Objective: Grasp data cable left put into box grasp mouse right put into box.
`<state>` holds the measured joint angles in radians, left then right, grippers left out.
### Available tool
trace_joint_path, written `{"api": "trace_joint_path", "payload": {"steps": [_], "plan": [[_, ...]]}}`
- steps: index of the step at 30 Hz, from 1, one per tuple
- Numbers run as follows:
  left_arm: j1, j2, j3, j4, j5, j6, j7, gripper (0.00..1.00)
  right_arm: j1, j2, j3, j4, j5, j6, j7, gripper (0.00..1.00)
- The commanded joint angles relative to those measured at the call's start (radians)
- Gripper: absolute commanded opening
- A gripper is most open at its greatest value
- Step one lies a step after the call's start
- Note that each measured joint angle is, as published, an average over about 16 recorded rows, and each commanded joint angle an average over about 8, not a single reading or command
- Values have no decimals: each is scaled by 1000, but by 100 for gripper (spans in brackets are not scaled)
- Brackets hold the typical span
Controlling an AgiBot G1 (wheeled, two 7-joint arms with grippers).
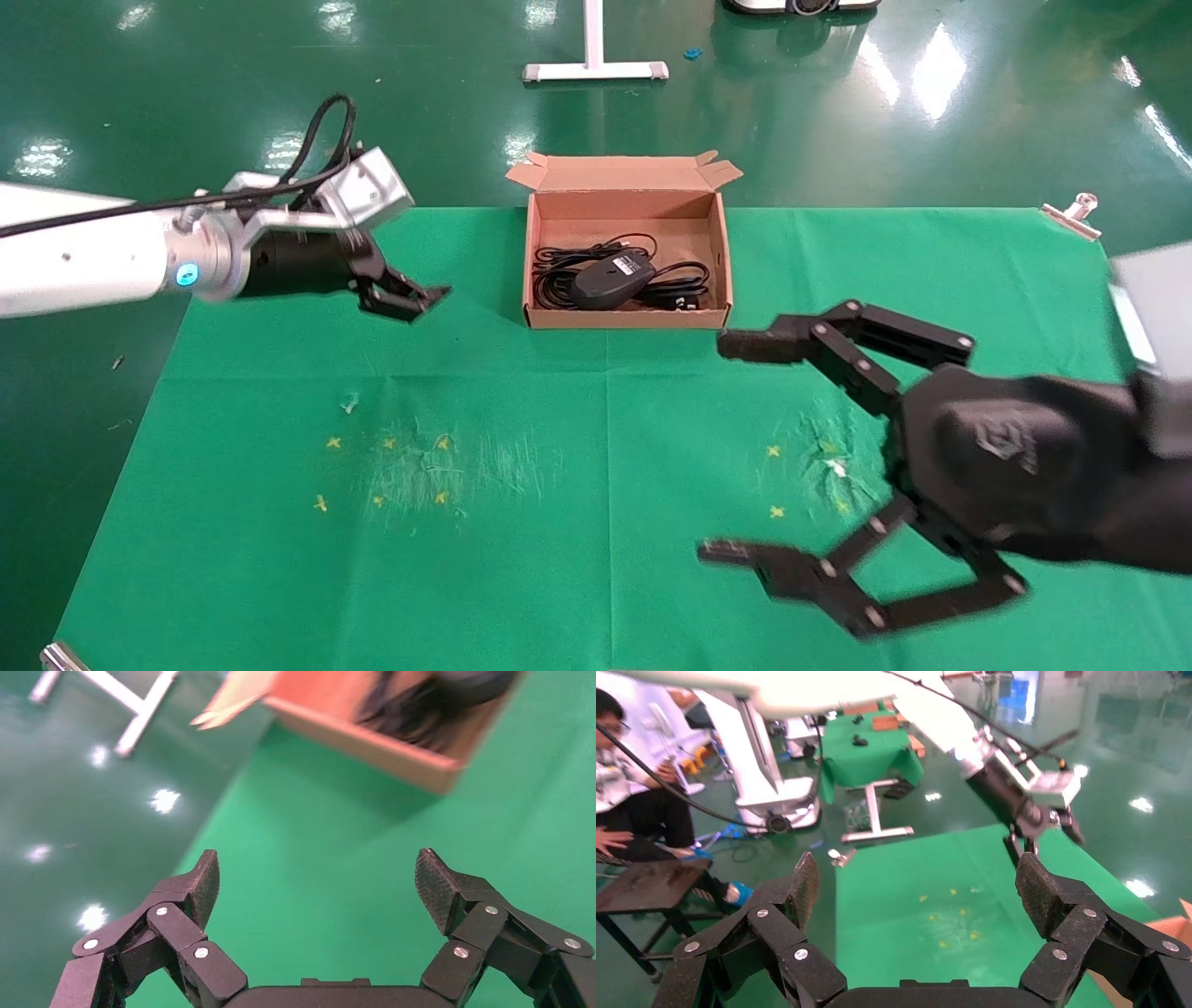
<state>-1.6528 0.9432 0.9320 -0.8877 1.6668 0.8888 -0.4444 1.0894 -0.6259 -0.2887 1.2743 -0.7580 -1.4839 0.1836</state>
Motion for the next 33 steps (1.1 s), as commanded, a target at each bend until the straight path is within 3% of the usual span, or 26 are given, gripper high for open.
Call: {"api": "trace_joint_path", "payload": {"steps": [1,33], "plan": [[26,-15,-29,-18,-42,27,12,100,-14,14,9,9,27,-12,4,100],[442,-254,-499,-303,-716,464,196,100,-14,15,6,9,29,-11,2,100]]}}
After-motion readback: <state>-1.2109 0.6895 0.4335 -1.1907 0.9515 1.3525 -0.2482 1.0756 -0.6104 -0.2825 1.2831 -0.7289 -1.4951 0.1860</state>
